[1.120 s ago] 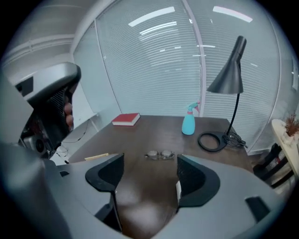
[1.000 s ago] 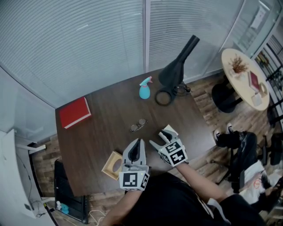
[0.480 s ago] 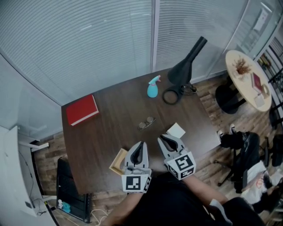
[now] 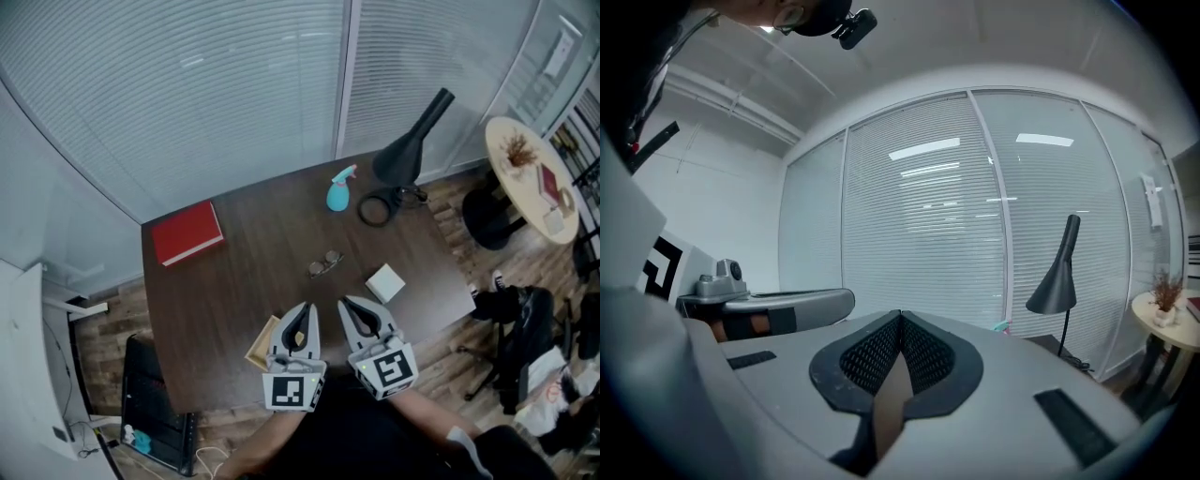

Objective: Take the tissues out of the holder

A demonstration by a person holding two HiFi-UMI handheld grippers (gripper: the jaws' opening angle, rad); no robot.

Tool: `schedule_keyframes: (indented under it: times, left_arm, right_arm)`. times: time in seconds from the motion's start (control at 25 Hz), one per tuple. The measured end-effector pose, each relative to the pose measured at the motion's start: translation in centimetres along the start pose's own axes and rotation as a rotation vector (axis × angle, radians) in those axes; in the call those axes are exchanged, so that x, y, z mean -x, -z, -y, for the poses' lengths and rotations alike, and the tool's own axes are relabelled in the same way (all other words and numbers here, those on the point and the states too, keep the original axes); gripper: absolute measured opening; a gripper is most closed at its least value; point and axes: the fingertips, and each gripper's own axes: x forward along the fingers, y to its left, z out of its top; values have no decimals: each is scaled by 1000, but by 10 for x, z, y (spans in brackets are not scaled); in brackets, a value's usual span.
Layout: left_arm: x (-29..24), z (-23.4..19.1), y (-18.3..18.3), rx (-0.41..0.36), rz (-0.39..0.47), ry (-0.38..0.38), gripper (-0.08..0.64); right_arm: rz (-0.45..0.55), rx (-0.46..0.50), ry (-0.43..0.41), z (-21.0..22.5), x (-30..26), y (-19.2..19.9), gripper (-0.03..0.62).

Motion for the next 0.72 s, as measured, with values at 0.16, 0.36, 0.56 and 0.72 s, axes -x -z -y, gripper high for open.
schedule_keyframes:
  times: [0.16,0.36,0.56,0.72]
  left_arm:
    - [1,2,4,-8,-8,28,-2]
    - [2,-8,-2,-22,-2,39,-1]
    - [2,-18,-5,-13,7,45,-2]
    - [3,-23,-8,-7,12,53,-1]
  right_arm:
    - [43,31,47,1,4,-12,10]
    - [108,63,94,-2,4,-29,10]
    - [119,83,111,-8,-2,-37,10]
    - [109,86,109,-14,-8,-37,9]
